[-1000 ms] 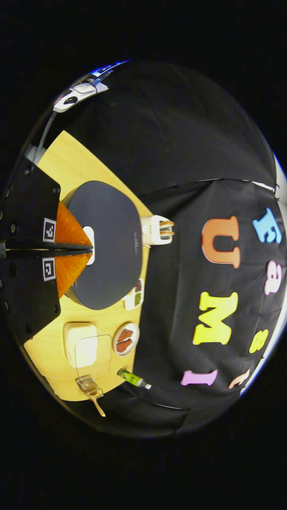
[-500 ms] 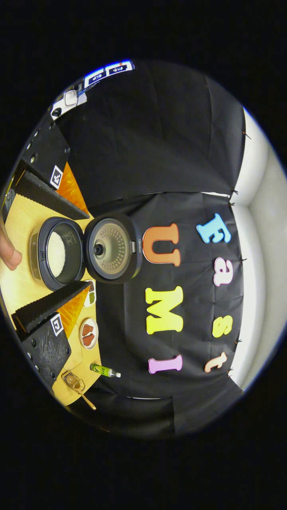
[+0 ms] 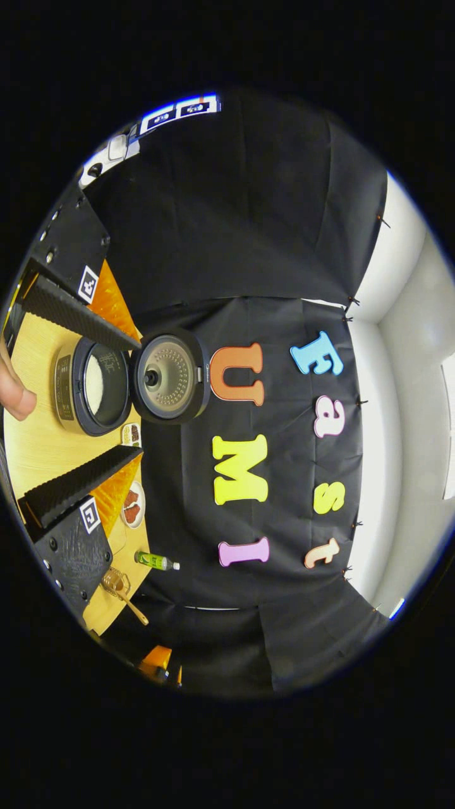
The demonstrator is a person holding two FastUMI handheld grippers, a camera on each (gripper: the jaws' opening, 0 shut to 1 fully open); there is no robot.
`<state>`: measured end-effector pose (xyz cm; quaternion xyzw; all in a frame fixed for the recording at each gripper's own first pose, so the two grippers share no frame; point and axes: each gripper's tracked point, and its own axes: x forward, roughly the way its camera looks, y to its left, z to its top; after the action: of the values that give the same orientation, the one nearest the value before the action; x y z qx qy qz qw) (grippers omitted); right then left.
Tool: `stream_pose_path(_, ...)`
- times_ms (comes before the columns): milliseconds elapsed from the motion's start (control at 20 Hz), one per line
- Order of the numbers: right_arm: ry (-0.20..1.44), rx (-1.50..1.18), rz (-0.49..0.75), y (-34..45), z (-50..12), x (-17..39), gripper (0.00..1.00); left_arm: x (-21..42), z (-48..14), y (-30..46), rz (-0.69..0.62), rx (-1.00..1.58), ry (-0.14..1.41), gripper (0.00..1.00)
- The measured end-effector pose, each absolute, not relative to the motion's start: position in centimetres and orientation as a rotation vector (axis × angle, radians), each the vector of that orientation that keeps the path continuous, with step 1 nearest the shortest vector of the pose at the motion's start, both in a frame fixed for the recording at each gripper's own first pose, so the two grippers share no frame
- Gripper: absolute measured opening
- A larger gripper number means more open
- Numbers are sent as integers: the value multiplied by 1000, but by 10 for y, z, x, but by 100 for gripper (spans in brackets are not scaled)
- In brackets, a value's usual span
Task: Close the left gripper, press the button to open the rice cooker; take a wooden spoon from the chopstick holder with the right hand, scoop a spoonful of rice and pour it into the rice cooker, then put the wooden spoon back into the chopstick holder.
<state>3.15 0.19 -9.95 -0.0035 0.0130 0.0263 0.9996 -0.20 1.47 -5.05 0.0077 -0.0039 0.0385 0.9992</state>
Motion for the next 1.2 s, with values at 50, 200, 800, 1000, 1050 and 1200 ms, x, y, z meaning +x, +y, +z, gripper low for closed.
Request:
stream_pose_path(50,18,-1,44,-5,-100,36,100,-7,-52,12,71,19,-12,96)
stream_pose_path(200,-2,19,16,-29,-110,56,100,-20,-51,2,54,28,-34,96)
stream_pose_path(800,46,64,-99,-103,-194,159,99,-65,-82,-41,-34,58,-62,100)
stream_pose_path(1000,114,95,-85,-110,-235,195,99,-66,-98,-53,-59,70,-48,96)
stream_pose_path(1050,139,106,-88,-112,-247,203,99,-65,-102,-56,-63,70,-44,96)
stream_pose_path(1200,147,85,-94,-116,-261,229,98,-59,-112,-69,-102,105,-43,95)
